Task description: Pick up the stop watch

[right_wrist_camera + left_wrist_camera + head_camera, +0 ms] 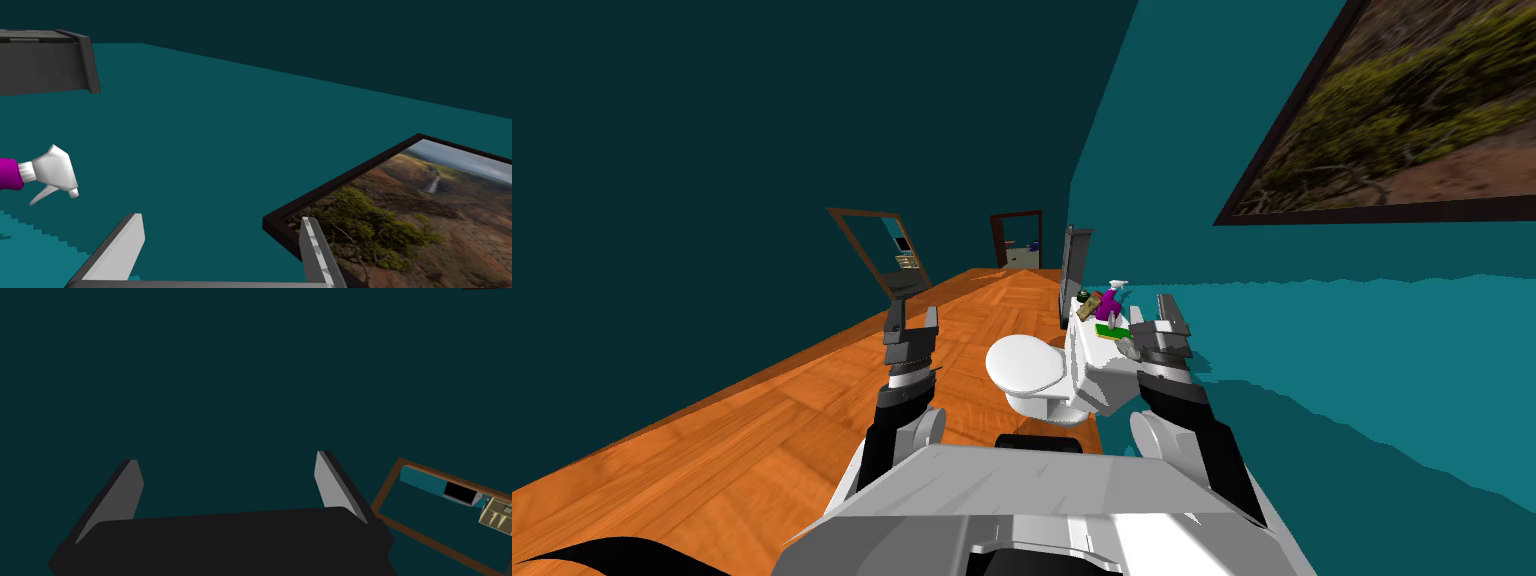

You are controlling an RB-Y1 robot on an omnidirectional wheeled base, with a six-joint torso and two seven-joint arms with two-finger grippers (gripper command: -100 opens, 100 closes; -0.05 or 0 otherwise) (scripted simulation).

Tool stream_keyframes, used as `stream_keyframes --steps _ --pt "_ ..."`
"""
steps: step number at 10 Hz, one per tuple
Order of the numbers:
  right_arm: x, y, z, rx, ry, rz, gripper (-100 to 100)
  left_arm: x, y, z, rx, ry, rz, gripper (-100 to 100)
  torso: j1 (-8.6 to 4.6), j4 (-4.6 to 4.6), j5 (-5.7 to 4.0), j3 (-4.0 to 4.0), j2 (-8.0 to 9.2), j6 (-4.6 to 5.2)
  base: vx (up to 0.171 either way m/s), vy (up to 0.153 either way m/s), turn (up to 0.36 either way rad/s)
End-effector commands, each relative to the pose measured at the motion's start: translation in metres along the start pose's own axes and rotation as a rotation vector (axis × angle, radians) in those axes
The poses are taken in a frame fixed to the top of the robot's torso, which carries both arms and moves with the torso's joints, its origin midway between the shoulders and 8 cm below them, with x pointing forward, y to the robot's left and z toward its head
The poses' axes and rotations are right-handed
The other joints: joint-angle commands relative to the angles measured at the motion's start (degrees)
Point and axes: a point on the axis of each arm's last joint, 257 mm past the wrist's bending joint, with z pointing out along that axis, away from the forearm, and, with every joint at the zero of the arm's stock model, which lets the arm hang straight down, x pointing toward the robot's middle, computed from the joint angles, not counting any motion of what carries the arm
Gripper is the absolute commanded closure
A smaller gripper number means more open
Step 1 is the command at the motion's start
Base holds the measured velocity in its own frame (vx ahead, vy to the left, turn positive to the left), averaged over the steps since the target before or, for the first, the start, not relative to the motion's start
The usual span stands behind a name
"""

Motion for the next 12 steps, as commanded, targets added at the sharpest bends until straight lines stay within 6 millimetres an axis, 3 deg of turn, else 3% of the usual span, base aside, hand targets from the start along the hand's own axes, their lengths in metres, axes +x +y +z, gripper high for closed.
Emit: stream_keyframes --steps 1,9,12 --pt "0.0 -0.004 -0.002 0.018 0.032 -0.025 -100 0.0 0.0 0.0 0.0 0.0 0.0 0 0.0 0.0 0.0 0.0 0.0 0.0 -0.006 0.009 0.015" --pt "-0.036 -0.042 -0.029 0.227 0.162 -0.201 -100 0.0 0.0 0.0 0.0 0.0 0.0 0 0.31 0.04 0.07 0.09 0.16 0.0 -0.025 0.053 0.031" --pt "-0.064 -0.058 -0.045 0.355 0.202 -0.291 -100 0.0 0.0 0.0 0.0 0.0 0.0 0 0.24 0.04 0.06 0.09 0.15 0.0 -0.032 0.072 0.054"
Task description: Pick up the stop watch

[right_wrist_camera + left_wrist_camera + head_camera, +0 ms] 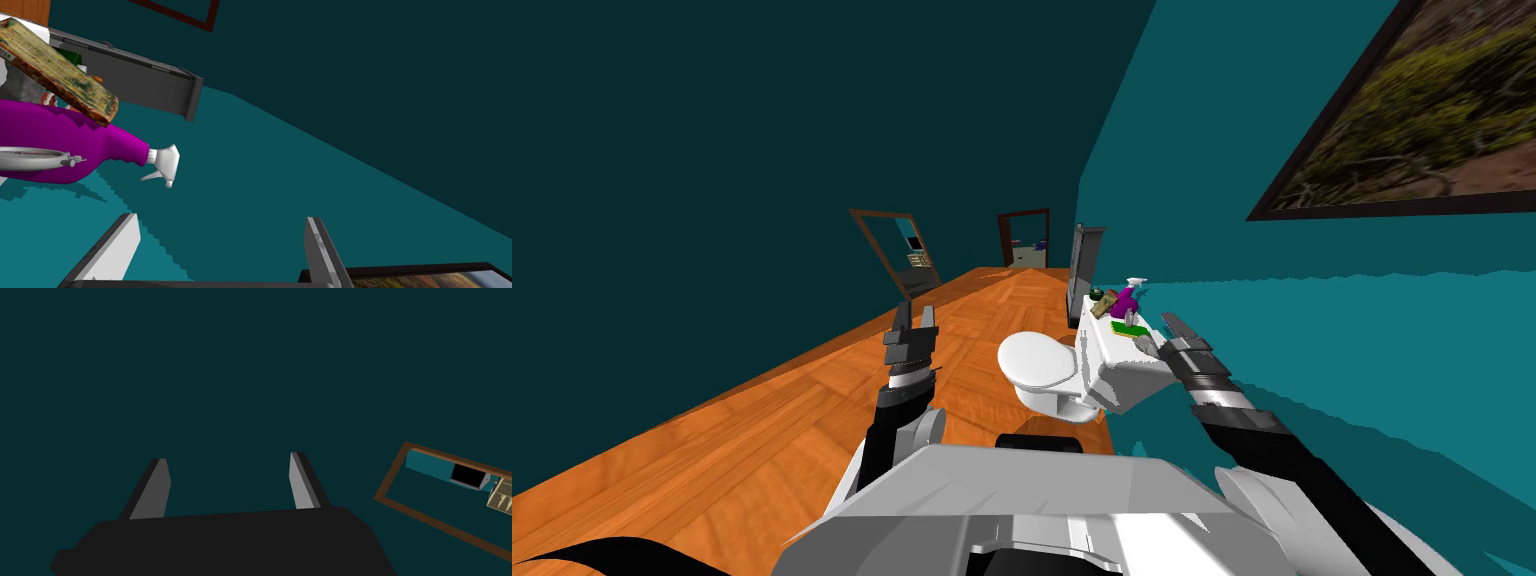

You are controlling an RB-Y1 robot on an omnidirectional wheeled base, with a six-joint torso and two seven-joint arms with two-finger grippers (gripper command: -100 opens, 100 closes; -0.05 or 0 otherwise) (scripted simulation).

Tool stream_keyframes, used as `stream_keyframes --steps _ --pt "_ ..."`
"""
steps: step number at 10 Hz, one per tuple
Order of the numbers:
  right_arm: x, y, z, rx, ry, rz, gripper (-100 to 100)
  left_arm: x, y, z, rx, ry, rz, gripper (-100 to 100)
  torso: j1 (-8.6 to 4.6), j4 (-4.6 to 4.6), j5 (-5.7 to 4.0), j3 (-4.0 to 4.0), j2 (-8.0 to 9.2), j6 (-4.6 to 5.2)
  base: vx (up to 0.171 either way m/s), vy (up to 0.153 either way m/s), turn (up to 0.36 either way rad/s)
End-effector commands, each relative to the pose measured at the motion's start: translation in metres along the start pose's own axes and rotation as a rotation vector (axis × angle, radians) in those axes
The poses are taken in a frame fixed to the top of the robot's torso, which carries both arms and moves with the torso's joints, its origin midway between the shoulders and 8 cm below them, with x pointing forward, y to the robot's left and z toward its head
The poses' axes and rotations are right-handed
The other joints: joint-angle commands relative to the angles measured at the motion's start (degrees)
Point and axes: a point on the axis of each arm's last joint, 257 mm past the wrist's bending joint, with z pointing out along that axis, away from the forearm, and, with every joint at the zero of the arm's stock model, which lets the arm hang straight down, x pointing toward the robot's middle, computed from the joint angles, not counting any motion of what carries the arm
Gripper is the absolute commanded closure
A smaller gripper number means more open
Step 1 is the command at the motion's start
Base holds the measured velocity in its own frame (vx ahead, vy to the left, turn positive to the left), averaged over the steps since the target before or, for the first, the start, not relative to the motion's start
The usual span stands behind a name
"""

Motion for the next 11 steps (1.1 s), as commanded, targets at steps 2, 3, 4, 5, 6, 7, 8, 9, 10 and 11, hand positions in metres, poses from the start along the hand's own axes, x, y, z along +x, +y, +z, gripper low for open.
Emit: stream_keyframes --steps 2,3,4,5,6,7,8,9,10,11 --pt "-0.018 -0.025 -0.015 0.123 0.036 -0.074 -100 0.0 0.0 0.0 0.0 0.0 0.0 0 0.05 0.01 0.02 0.02 0.03 0.0 -0.038 0.102 0.05" --pt "-0.018 -0.026 -0.016 0.127 0.039 -0.077 -100 0.0 0.0 0.0 0.0 0.0 0.0 0 0.03 0.0 0.01 0.01 0.01 -0.01 -0.032 0.062 0.014" --pt "-0.026 -0.035 -0.022 0.176 0.053 -0.107 -100 0.0 0.0 0.0 0.0 0.0 0.0 0 -0.07 0.0 -0.01 0.0 0.0 0.01 -0.04 0.061 0.043" --pt "-0.034 -0.044 -0.029 0.228 0.068 -0.138 -100 0.0 0.0 0.0 0.0 0.0 0.0 0 -0.08 0.01 -0.02 0.02 0.03 0.0 -0.043 0.069 0.052" --pt "-0.034 -0.044 -0.029 0.228 0.068 -0.138 -100 0.0 0.0 0.0 0.0 0.0 0.0 0 -0.07 0.01 -0.01 0.03 0.04 0.0 -0.024 0.053 0.016" --pt "-0.042 -0.054 -0.036 0.28 0.083 -0.17 -100 0.0 0.0 0.0 0.0 0.0 0.0 0 -0.13 0.0 -0.03 -0.01 -0.02 0.0 -0.019 0.053 0.043" --pt "-0.051 -0.063 -0.042 0.33 0.096 -0.201 -100 0.0 0.0 0.0 0.0 0.0 0.0 0 -0.14 -0.01 -0.03 -0.02 -0.05 -0.01 -0.017 0.059 0.07" --pt "-0.062 -0.073 -0.051 0.388 0.105 -0.232 -100 0.0 0.0 0.0 0.0 0.0 0.0 0 -0.12 -0.01 -0.02 -0.03 -0.06 0.0 -0.017 0.061 0.082" --pt "-0.061 -0.072 -0.05 0.386 0.114 -0.236 -100 0.0 0.0 0.0 0.0 0.0 0.0 0 -0.11 -0.01 -0.02 -0.03 -0.06 -0.01 -0.012 0.044 0.016" --pt "-0.07 -0.082 -0.058 0.44 0.129 -0.271 -100 0.0 0.0 0.0 0.0 0.0 0.0 0 -0.17 -0.01 -0.04 -0.05 -0.08 0.0 -0.006 0.04 0.042"
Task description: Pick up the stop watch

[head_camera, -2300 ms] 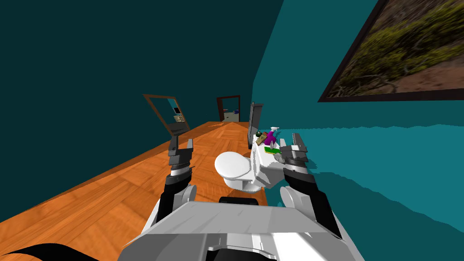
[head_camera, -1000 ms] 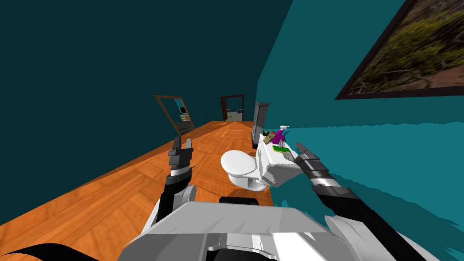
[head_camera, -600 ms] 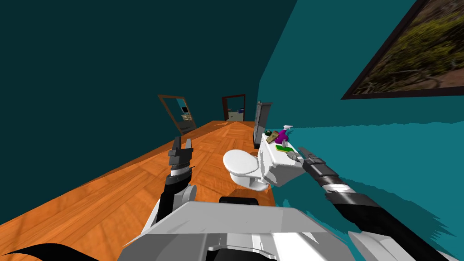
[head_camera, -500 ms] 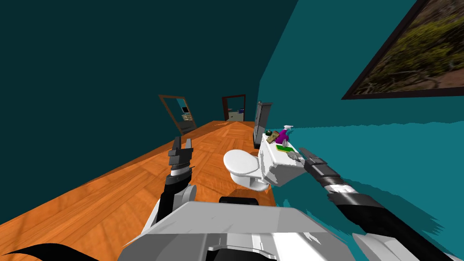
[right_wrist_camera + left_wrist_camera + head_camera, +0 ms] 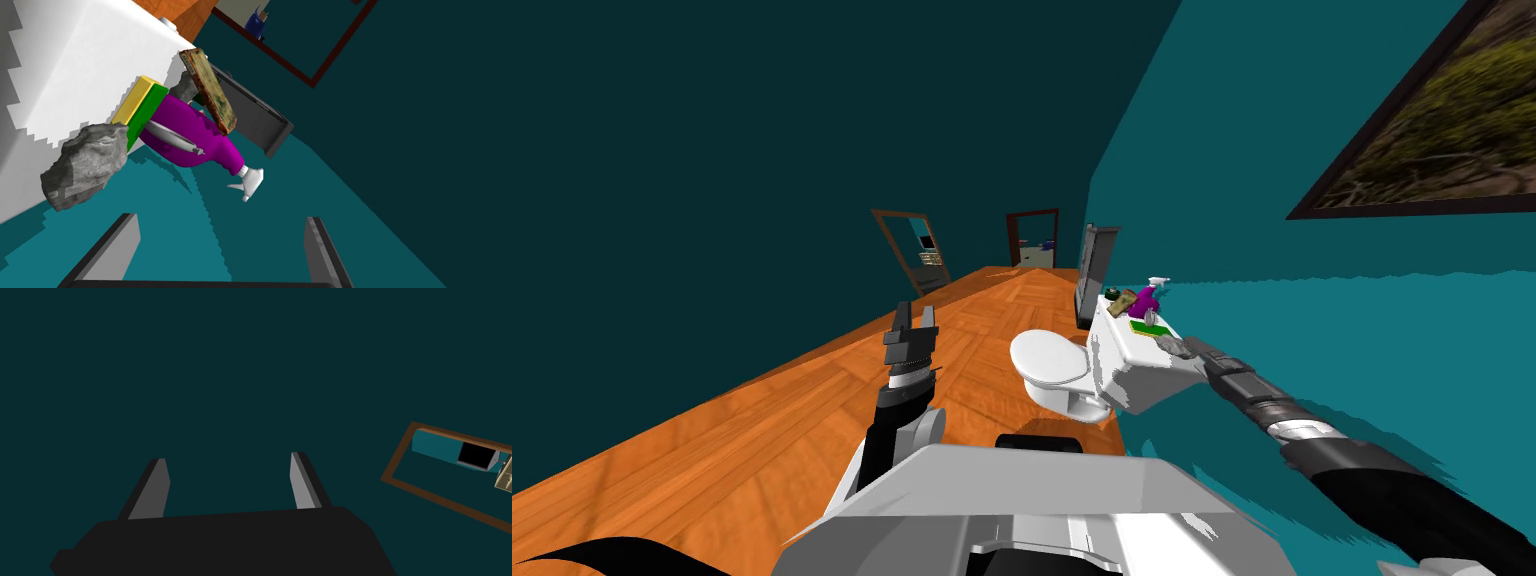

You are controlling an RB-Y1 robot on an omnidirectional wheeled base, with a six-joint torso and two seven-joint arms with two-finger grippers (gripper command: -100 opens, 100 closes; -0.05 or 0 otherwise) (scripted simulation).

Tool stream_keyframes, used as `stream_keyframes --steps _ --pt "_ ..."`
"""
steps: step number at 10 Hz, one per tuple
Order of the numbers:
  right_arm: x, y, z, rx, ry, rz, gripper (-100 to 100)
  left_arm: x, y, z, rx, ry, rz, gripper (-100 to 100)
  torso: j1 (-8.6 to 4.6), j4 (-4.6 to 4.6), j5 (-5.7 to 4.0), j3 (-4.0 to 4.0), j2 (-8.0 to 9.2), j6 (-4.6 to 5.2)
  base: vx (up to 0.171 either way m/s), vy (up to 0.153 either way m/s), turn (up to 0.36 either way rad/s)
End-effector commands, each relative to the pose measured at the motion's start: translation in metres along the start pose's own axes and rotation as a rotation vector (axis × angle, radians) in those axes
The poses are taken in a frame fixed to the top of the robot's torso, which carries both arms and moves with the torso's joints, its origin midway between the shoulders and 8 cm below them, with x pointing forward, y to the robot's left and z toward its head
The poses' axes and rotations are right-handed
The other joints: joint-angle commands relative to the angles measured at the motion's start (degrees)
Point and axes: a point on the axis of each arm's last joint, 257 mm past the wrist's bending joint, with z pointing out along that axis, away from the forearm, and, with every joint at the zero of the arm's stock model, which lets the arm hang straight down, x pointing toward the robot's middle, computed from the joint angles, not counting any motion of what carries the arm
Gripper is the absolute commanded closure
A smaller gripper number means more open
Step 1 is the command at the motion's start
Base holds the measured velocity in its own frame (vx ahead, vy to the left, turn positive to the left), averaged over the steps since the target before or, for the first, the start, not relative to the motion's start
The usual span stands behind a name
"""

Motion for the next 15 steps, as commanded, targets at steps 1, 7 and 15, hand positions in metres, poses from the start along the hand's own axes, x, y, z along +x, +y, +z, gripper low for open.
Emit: stream_keyframes --steps 1,7,15 --pt "-0.009 -0.02 -0.007 0.08 0.02 -0.051 -100 0.0 0.0 0.0 0.0 0.0 0.0 0 0.0 0.0 0.0 0.0 0.0 0.0 0.006 0.048 0.089" --pt "-0.039 -0.073 -0.025 0.293 0.079 -0.202 -100 0.0 0.0 0.0 0.0 0.0 0.0 0 -0.04 -0.03 -0.01 -0.08 -0.15 0.0 0.023 0.036 0.074" --pt "-0.085 -0.125 -0.039 0.522 0.156 -0.413 -100 0.0 0.0 0.0 0.0 0.0 0.0 0 -0.11 -0.07 -0.03 -0.17 -0.29 0.01 0.055 0.016 0.079"
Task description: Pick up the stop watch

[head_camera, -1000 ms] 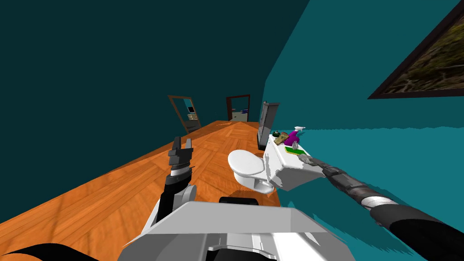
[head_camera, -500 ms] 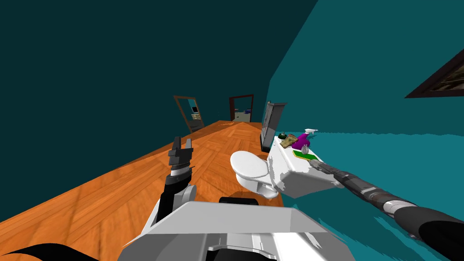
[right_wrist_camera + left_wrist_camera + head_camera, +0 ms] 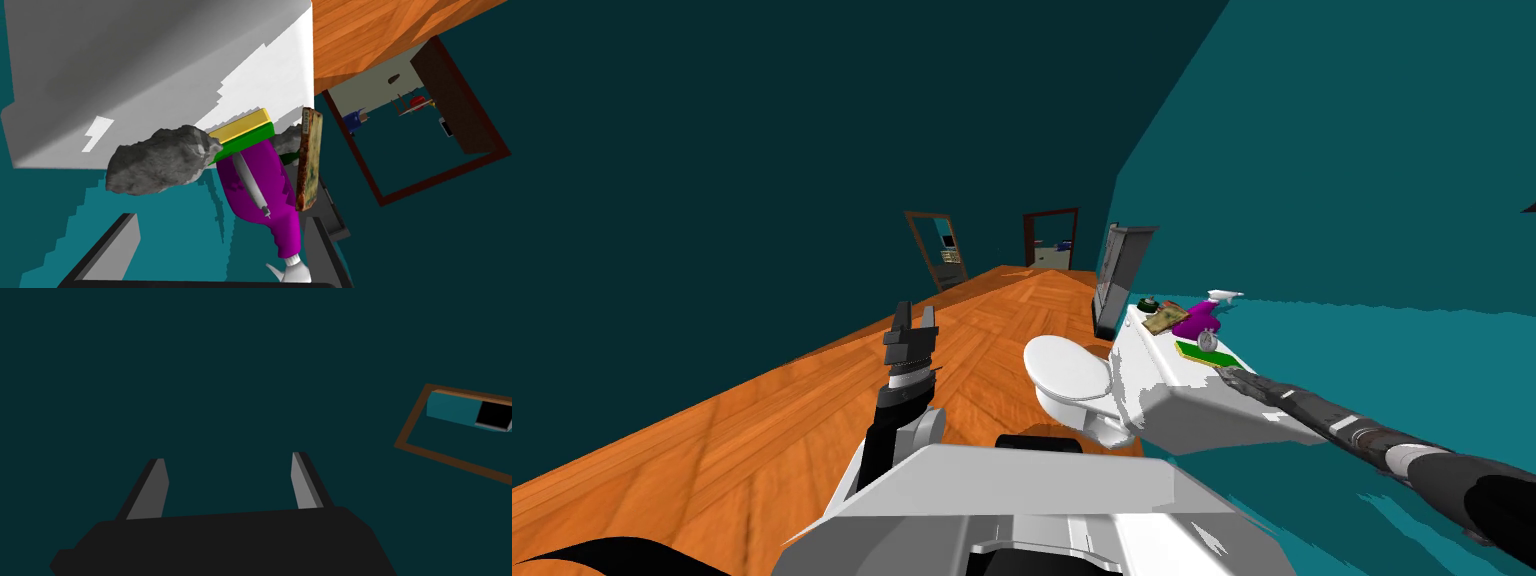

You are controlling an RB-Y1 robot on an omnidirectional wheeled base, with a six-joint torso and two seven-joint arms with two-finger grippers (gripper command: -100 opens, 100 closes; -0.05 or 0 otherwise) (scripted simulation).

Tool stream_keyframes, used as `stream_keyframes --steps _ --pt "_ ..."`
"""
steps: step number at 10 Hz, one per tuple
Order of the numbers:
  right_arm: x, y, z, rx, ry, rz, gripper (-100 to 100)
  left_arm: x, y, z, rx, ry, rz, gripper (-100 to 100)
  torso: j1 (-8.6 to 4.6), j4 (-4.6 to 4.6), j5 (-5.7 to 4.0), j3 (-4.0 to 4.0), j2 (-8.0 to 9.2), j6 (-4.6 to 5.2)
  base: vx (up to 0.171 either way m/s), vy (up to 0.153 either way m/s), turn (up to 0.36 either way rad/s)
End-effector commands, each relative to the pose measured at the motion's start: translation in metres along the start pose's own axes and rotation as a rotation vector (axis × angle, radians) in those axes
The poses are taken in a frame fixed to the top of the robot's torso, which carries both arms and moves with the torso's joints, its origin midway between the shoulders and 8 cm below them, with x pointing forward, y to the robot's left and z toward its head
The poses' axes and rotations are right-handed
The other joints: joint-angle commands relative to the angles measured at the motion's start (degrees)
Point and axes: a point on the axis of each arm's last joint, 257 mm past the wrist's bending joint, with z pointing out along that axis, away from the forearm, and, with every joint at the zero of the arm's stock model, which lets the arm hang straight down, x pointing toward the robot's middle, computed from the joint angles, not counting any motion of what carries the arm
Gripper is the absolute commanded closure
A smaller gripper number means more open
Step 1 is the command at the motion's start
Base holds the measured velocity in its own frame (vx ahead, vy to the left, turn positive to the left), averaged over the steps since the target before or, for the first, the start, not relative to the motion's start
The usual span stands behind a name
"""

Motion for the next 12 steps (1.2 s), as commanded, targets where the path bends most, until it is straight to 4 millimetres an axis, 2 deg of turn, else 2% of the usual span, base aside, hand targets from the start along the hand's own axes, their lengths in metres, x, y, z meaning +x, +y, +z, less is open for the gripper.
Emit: stream_keyframes --steps 1,4,5,8,12 --pt "-0.004 -0.005 0.002 0.022 0.008 -0.025 -100 0.0 0.0 0.0 0.0 0.0 0.0 0 0.0 0.0 0.0 0.0 0.0 0.0 0.038 -0.002 0.048" --pt "-0.023 -0.042 0.004 0.148 0.029 -0.128 -100 0.0 0.0 0.0 0.0 0.0 0.0 0 -0.03 -0.01 0.0 -0.04 -0.07 -0.01 0.074 -0.005 0.112" --pt "-0.023 -0.039 0.006 0.142 0.034 -0.139 -100 0.0 0.0 0.0 0.0 0.0 0.0 0 -0.08 -0.03 -0.03 -0.08 -0.13 0.0 0.066 -0.015 0.035" --pt "-0.042 -0.064 0.01 0.242 0.05 -0.232 -100 0.0 0.0 0.0 0.0 0.0 0.0 0 -0.05 -0.01 -0.02 -0.02 -0.04 0.0 0.061 -0.009 0.104" --pt "-0.061 -0.078 0.018 0.321 0.07 -0.332 -100 0.0 0.0 0.0 0.0 0.0 0.0 0 -0.03 -0.02 -0.02 -0.05 -0.08 0.01 0.06 -0.01 0.064"
